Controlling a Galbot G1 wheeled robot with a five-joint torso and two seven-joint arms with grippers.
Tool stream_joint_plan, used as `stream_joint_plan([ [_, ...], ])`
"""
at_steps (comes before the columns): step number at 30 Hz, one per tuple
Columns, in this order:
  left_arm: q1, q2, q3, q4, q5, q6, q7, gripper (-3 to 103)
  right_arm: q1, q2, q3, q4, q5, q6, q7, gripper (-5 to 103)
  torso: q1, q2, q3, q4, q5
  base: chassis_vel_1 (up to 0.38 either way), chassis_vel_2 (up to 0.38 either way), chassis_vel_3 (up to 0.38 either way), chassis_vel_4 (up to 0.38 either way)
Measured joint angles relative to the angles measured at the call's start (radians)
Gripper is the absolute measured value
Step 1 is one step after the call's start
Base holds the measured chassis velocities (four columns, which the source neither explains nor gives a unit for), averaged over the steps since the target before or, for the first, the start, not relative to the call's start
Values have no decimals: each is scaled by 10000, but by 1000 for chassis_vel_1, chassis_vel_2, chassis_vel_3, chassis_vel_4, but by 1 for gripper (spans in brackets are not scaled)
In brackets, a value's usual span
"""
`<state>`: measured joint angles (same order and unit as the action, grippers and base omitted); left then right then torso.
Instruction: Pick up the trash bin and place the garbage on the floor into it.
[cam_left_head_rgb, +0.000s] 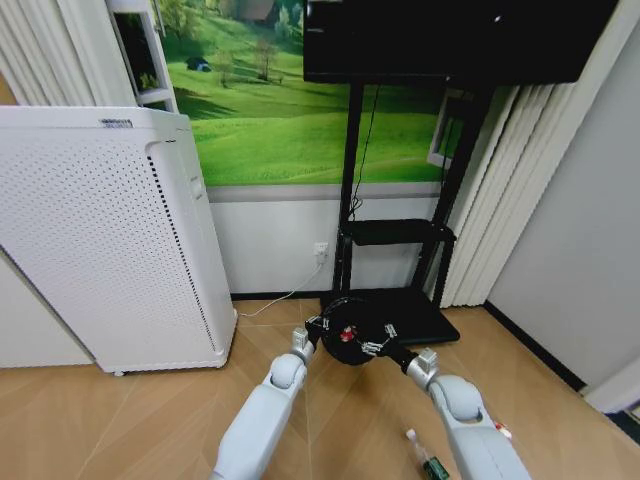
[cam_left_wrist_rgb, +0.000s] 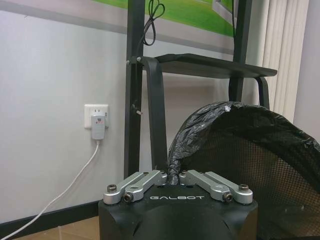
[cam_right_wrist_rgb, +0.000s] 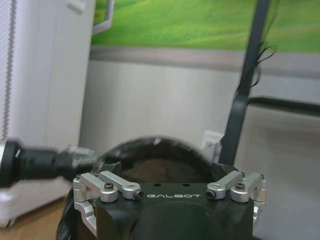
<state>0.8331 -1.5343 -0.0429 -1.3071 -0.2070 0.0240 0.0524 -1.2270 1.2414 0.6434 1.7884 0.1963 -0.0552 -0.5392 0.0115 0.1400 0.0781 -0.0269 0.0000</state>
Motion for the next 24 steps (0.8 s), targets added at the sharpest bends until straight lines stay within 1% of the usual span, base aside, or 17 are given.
stream_joint_plan([
  [1, 33, 42, -38, -35, 0, 0, 2, 3, -140, 17, 99, 324, 310, -172, 584, 100, 0, 0, -1, -1, -1, 0, 0, 0, 0],
  [2, 33, 42, -38, -35, 0, 0, 2, 3, -140, 17, 99, 324, 310, -172, 584, 100, 0, 0, -1, -1, -1, 0, 0, 0, 0],
  [3, 71, 112, -79, -88, 0, 0, 1, 3, -272, 35, 174, 584, 562, -337, 1325, 100, 0, 0, -1, -1, -1, 0, 0, 0, 0],
  [4, 99, 164, -104, -137, -3, 3, -4, 3, -378, 51, 236, 730, 742, -459, 1899, 100, -1, 0, -1, 1, -1, 0, 0, 0, 0],
  [5, 99, 164, -104, -137, -3, 3, -4, 3, -378, 51, 236, 730, 742, -459, 1899, 100, -1, 0, -1, 1, -1, 0, 0, 0, 0],
  [6, 131, 223, -139, -219, -11, 9, -6, 3, -491, 87, 315, 786, 898, -588, 2478, 100, 0, 0, -1, 1, -1, 0, 0, 0, 0],
  [7, 152, 258, -167, -286, -20, 14, -6, 3, -569, 127, 381, 769, 953, -646, 2810, 100, 0, 0, -1, 2, 0, 0, 0, 0, 0],
  [8, 241, 366, -264, -583, -98, 93, -39, 3, -1125, 385, 709, 194, 1017, -696, 3731, 100, 0, 0, -1, 3, 0, 0, 0, 0, 0],
  [9, 262, 413, -278, -705, -157, 133, -58, 3, -1482, 506, 796, -202, 1081, -578, 3947, 100, 0, -1, -1, -4, 1, 0, 0, 0, 0],
  [10, 262, 413, -278, -705, -157, 133, -58, 3, -1482, 506, 796, -202, 1081, -578, 3947, 100, 0, -1, -1, -4, 1, 0, 0, 0, 0],
  [12, 274, 498, -280, -802, -205, 157, -60, 3, -1902, 646, 852, -846, 1144, -218, 4063, 100, -1, -1, -1, -4, 1, 0, 0, 0, 0],
  [13, 274, 498, -280, -802, -205, 157, -60, 3, -1902, 646, 852, -846, 1144, -218, 4063, 100, -1, -1, -1, -4, 1, 0, 0, 0, 0],
  [16, 263, 575, -288, -810, -226, 159, -51, 3, -2108, 760, 881, -1428, 1185, 163, 4146, 100, -1, -1, -1, 2, 0, 0, 0, 0, 0],
  [24, 226, 560, -256, -767, -236, 150, -34, 3, -2082, 855, 916, -1631, 1196, 240, 4146, 100, -1, -1, 0, 2, -2, -60, -57, 67, 64],
])
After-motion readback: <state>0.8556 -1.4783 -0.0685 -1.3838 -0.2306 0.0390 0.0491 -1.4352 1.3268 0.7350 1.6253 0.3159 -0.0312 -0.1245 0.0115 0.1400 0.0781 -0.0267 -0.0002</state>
